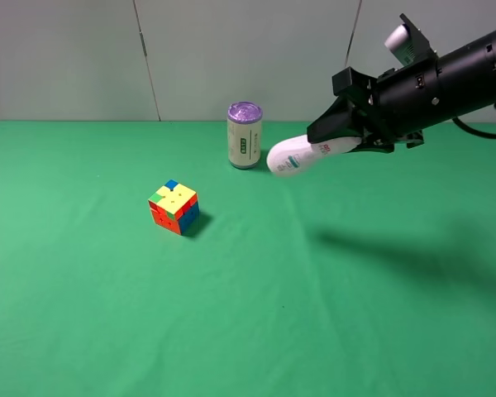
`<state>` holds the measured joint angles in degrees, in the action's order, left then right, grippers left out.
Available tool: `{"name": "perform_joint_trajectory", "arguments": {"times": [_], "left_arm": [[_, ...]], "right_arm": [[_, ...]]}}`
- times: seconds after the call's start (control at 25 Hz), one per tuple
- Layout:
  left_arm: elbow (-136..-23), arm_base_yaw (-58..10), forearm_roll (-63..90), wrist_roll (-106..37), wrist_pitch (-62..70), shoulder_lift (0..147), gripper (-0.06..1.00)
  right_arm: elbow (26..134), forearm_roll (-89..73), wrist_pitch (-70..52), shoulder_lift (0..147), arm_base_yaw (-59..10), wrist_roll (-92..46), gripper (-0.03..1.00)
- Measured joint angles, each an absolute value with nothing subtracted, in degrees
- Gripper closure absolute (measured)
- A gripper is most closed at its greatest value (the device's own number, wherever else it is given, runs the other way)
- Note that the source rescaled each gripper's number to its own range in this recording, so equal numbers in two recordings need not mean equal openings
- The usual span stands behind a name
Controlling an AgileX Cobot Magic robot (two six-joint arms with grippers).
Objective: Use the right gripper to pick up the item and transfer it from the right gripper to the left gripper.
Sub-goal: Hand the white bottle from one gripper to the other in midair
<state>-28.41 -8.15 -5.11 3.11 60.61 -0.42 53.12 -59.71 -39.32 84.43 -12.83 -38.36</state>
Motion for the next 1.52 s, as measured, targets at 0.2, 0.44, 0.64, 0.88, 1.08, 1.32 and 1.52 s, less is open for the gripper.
{"name": "perform_joint_trajectory", "arguments": {"times": [0.2, 0.44, 0.64, 0.88, 1.08, 1.32, 1.52], "left_arm": [[-28.41, -8.15, -5.11, 3.11, 60.61, -0.42, -0.04], [-28.41, -8.15, -5.11, 3.11, 60.61, -0.42, -0.04], [-28.41, -8.15, -5.11, 3.11, 60.61, -0.42, -0.04], [-28.41, -8.15, -5.11, 3.11, 60.61, -0.42, -0.04], [-28.41, -8.15, -5.11, 3.11, 60.61, -0.42, -0.04], [-28.41, -8.15, -5.11, 3.11, 60.61, -0.42, -0.04], [-28.41, -8.15, -5.11, 3.11, 60.61, -0.42, -0.04]], "right_arm": [[51.89, -65.57, -39.05, 84.42, -12.83, -47.07, 0.91], [51.89, -68.88, -39.16, 84.42, -12.83, -51.0, 0.91], [51.89, -72.59, -41.99, 84.42, -12.83, -52.31, 0.91], [51.89, -73.84, -47.11, 84.37, -12.83, -52.42, 0.91], [51.89, -74.23, -48.09, 84.37, -12.83, -52.42, 0.91], [51.89, -74.35, -49.14, 84.31, -12.83, -52.42, 0.91], [51.89, -74.7, -49.36, 84.2, -12.83, -52.42, 0.91]]}}
